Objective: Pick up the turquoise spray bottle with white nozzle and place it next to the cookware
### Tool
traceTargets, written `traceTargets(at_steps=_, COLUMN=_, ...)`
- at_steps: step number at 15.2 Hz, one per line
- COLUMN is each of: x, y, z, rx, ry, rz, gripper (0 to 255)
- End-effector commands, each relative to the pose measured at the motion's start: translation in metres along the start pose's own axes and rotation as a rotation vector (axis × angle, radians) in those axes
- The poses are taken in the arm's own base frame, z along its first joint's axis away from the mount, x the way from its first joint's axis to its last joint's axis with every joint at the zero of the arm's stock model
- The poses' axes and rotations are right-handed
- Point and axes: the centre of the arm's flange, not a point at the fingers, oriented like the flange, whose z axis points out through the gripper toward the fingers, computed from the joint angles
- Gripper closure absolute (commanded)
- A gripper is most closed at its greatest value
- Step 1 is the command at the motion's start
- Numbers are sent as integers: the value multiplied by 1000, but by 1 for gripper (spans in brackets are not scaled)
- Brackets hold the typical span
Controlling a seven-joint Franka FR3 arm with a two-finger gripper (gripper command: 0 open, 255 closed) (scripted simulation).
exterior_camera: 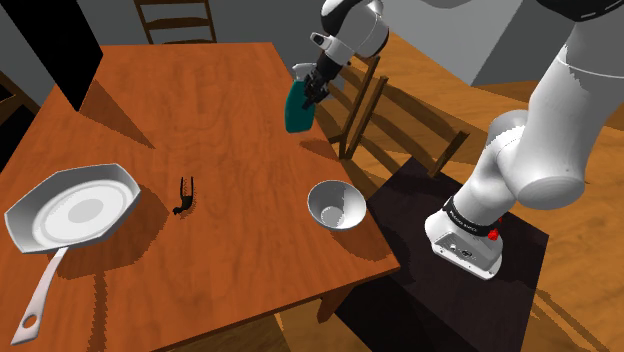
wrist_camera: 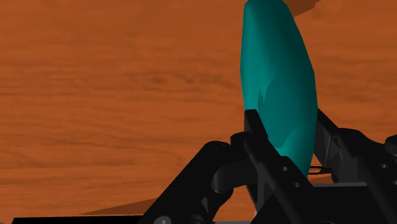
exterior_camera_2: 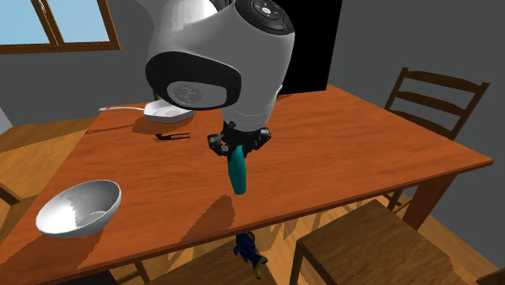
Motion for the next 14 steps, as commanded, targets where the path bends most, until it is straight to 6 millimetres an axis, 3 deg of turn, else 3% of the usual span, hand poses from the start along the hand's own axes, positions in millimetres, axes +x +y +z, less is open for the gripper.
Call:
traceTargets(at_steps=1, x=6, y=0, z=-9, rx=0, ry=0, rz=0, gripper=255)
traceTargets(at_steps=14, x=40, y=-1, z=-69, rx=0, ry=0, rz=0, gripper=255)
